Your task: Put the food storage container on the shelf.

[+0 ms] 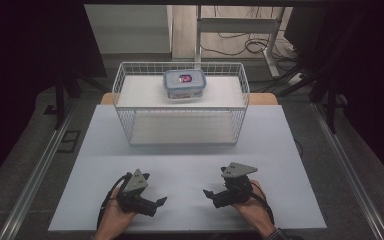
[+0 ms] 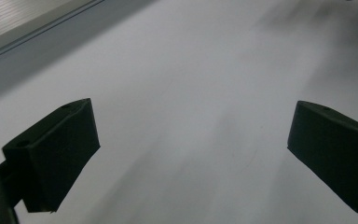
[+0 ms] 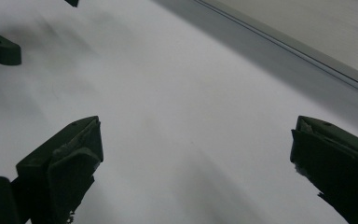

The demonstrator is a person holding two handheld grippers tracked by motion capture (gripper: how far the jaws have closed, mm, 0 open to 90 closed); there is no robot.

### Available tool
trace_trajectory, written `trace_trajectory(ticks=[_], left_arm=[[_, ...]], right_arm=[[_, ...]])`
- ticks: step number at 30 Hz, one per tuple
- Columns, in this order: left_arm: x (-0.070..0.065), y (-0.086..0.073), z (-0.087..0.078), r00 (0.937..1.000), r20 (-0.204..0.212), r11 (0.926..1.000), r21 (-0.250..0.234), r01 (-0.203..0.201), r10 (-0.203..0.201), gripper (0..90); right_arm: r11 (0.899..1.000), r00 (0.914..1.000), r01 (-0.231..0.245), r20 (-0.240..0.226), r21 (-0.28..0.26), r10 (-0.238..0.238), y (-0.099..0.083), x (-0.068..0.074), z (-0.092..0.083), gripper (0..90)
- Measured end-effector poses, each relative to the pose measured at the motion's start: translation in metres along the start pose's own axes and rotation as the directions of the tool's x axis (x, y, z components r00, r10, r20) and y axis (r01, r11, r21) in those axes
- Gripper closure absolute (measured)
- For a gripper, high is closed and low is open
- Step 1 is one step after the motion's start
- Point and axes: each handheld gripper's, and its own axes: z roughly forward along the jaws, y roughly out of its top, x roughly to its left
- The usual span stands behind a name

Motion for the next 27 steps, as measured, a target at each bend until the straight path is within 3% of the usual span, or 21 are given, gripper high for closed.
trace_trajectory(ticks=[13,27], left_arm=[[0.007,-0.015,-0.019,0.9990,-0.033,0.9995,0.005,0.030,-0.030,1.6],[0.018,-0.035,-0.042,0.9939,-0.076,0.9968,-0.004,0.080,-0.080,2.1]], right_arm=[[0.999,0.9987,-0.035,0.036,-0.007,0.035,-0.013,-0.009,-0.018,1.5],[0.997,0.9944,-0.073,0.075,-0.006,0.074,-0.028,-0.016,-0.035,0.7]])
